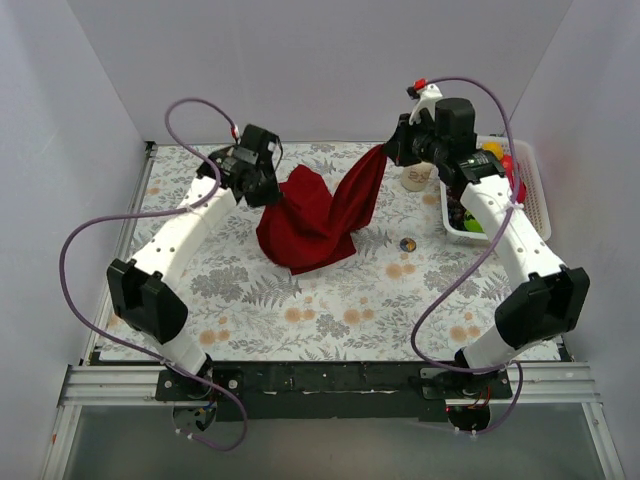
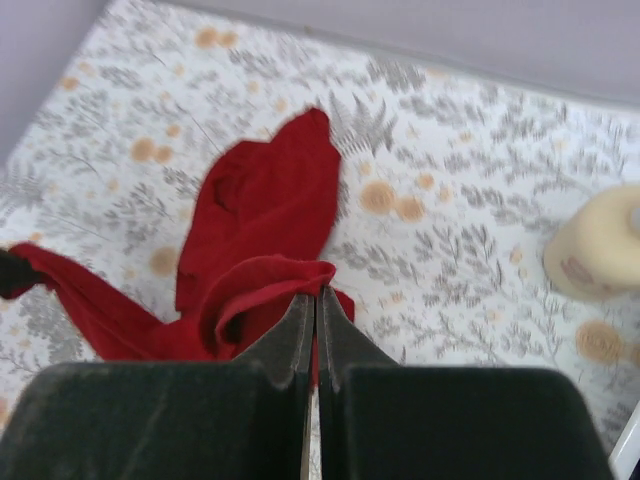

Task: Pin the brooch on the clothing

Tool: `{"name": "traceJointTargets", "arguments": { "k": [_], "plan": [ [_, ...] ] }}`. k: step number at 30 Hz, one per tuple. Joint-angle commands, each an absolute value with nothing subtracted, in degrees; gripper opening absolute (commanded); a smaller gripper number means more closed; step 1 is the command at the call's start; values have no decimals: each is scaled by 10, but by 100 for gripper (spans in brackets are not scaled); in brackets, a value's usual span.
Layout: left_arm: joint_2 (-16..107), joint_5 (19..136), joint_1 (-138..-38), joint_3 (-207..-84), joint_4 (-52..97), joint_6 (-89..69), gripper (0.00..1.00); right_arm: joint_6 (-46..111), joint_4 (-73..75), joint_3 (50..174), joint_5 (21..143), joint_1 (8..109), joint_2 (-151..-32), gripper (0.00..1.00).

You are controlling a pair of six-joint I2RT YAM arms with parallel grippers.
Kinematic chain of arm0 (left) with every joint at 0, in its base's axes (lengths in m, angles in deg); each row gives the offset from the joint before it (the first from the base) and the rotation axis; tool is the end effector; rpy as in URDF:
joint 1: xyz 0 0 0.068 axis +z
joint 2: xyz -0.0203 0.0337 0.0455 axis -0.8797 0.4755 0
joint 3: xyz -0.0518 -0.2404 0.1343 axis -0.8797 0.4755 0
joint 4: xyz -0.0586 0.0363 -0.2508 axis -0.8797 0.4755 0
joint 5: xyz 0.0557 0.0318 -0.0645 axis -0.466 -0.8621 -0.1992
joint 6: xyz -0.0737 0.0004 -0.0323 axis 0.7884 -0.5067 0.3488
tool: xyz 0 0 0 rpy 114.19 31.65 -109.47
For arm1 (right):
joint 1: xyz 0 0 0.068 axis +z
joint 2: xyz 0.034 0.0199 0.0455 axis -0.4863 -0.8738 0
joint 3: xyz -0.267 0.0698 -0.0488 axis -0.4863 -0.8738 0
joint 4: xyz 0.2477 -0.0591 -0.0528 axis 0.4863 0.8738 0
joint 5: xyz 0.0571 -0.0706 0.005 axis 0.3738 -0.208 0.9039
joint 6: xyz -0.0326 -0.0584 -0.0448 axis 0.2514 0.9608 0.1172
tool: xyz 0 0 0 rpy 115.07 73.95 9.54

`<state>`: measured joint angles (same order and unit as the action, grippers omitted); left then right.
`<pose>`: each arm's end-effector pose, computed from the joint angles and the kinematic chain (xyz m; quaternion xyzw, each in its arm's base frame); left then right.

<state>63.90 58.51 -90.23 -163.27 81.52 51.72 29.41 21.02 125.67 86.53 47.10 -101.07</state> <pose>0.3164 -0.1579 0.3054 -0.3893 0.8814 -0.1398 0.2283 0.3760 0.1379 0.3866 -0.1203 0.8164 0.2203 0.5201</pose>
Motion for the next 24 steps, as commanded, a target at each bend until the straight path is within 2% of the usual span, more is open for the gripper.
{"name": "traceJointTargets", "arguments": {
  "k": [1, 4, 7, 12, 15, 24],
  "plan": [
    [650, 539, -880, -1836, 865, 442, 0, 325, 150, 1336, 918, 474, -943, 1],
    [663, 517, -866, -1970, 878, 425, 0, 335, 136, 1368, 916, 475, -915, 1],
    [638, 499, -863, -2031, 837, 398, 0, 335, 124, 1408, 906, 476, -893, 1],
    [575, 489, -863, -2047, 733, 374, 0, 301, 126, 1517, 952, 476, -895, 1],
    [550, 513, -863, -2079, 706, 357, 0, 286, 116, 1540, 969, 476, -882, 1],
    [443, 585, -863, -2078, 622, 317, 0, 248, 49, 1488, 1015, 476, -787, 1]
  ]
}}
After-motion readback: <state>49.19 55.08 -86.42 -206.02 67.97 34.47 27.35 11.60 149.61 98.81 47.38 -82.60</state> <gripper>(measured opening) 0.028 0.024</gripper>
